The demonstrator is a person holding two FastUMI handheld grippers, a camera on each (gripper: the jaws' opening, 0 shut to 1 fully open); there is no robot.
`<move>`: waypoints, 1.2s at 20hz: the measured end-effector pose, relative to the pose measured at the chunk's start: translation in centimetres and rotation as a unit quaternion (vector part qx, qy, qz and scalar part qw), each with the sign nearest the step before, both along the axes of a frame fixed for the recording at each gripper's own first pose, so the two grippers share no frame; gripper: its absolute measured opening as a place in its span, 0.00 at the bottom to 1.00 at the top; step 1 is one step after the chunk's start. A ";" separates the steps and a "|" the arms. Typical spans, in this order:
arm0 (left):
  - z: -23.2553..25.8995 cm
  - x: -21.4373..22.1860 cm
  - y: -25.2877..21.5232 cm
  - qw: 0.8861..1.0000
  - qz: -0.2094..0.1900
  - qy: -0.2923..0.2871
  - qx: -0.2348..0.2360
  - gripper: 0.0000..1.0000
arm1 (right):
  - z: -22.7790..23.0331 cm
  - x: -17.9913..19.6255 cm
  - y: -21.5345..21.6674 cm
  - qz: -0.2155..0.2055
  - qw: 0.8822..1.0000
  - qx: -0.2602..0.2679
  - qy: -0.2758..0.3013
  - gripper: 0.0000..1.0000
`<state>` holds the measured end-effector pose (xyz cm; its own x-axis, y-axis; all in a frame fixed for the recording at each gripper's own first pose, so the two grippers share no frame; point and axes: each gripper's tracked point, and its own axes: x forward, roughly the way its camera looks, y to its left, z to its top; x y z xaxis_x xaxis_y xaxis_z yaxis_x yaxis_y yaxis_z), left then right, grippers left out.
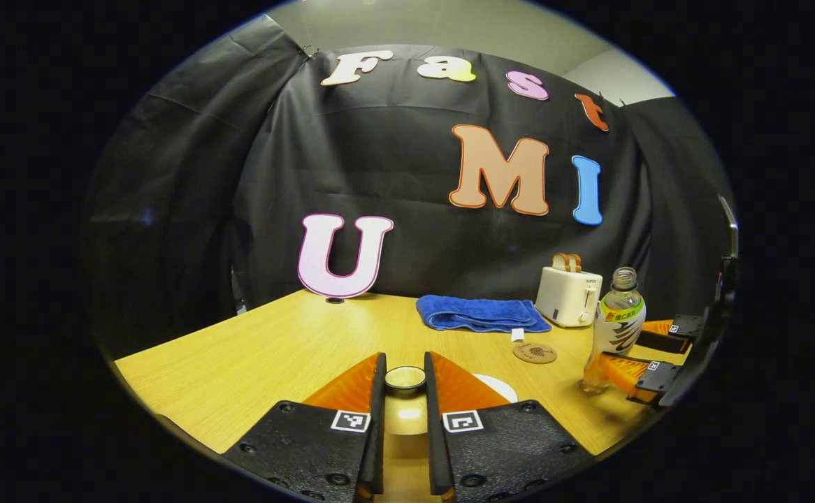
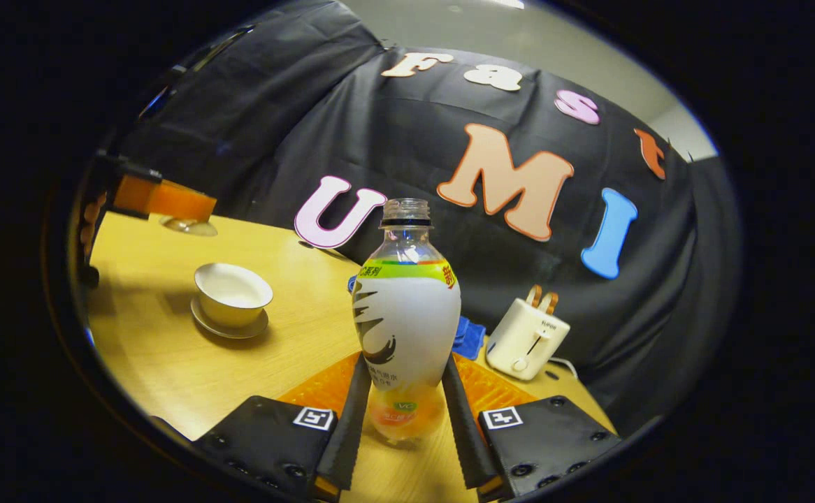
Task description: Open the teacup lid with one hand, grasp the water bottle and pour water into the teacup with the other hand; after pouring, place the water bottle on the coaster and then close the teacup lid.
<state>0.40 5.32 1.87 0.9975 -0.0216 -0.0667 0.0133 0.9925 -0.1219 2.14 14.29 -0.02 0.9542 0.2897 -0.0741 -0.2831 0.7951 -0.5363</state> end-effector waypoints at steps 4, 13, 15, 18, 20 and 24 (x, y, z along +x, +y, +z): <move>0.5 -0.1 0.8 1.000 0.008 -0.003 0.006 0.23 | -0.1 1.6 0.6 -0.002 0.995 -0.094 -0.034 0.62; 1.3 -0.4 2.9 1.000 0.020 -0.007 0.008 0.23 | -0.2 1.3 3.5 0.039 0.963 -0.243 -0.109 0.63; 1.5 -0.4 3.1 1.000 0.021 -0.008 0.005 0.23 | -0.6 0.9 4.3 0.050 0.947 -0.288 -0.131 0.63; 1.6 -0.5 3.3 1.000 0.021 -0.009 0.004 0.23 | -1.1 0.8 5.0 0.063 0.921 -0.349 -0.162 0.63; 1.8 -0.5 3.4 1.000 0.020 -0.010 0.002 0.23 | -1.0 0.7 5.2 0.072 0.905 -0.380 -0.176 0.61; 1.5 -0.5 3.5 1.000 0.020 -0.006 -0.001 0.23 | -1.5 -0.1 5.6 0.093 0.875 -0.432 -0.200 0.61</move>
<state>-0.06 8.81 3.35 0.9983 0.0183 -0.0556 -0.0251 0.9919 -0.1246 2.02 19.84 -1.53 0.8965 0.4428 -0.0132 -0.0172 0.0050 -0.9998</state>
